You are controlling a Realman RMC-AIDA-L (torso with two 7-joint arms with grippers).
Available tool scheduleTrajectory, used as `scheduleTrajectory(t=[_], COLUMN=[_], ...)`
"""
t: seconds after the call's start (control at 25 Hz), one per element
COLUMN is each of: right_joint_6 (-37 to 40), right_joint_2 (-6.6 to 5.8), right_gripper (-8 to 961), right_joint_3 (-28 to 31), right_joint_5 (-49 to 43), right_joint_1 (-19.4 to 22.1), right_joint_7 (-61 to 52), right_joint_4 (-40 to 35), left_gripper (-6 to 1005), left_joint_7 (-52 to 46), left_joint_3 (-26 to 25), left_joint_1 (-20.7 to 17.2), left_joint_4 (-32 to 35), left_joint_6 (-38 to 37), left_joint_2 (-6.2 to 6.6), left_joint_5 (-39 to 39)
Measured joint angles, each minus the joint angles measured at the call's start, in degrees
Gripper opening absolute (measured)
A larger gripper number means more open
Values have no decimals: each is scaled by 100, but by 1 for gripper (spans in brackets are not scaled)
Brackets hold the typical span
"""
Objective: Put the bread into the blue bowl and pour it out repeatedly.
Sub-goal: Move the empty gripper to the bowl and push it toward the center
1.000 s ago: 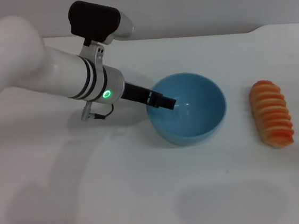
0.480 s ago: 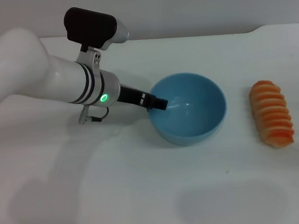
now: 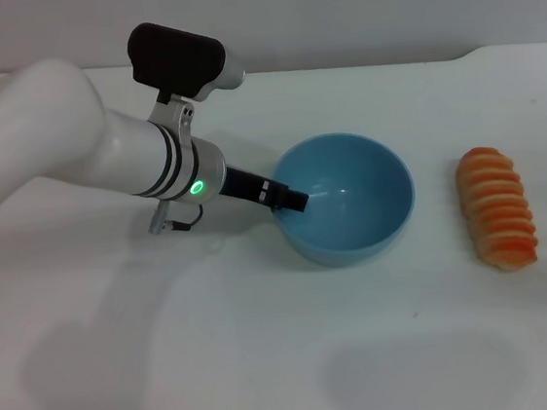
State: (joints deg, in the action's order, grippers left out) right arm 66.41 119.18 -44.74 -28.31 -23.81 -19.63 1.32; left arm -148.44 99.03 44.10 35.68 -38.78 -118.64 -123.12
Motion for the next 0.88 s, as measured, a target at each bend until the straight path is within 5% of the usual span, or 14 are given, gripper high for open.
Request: scheduleTrajectory(t=[0.2, 0.88], right_joint_6=[-4, 26], right_joint_2=[0, -1], right_gripper=[613, 604], right_joint_3=[0, -8], right_joint_5=[0, -13], right_joint_1=[-1, 13], right_joint_7=[-3, -6], right_joint_4=[0, 0], left_gripper=[860, 205], left_joint_7=[-5, -20], left_joint_3=[-27, 31], left_joint_1=[-43, 71], left_joint_4=[31, -22], left_joint_6=[12, 204], left_joint_2=[10, 16], left_joint_5=[153, 166])
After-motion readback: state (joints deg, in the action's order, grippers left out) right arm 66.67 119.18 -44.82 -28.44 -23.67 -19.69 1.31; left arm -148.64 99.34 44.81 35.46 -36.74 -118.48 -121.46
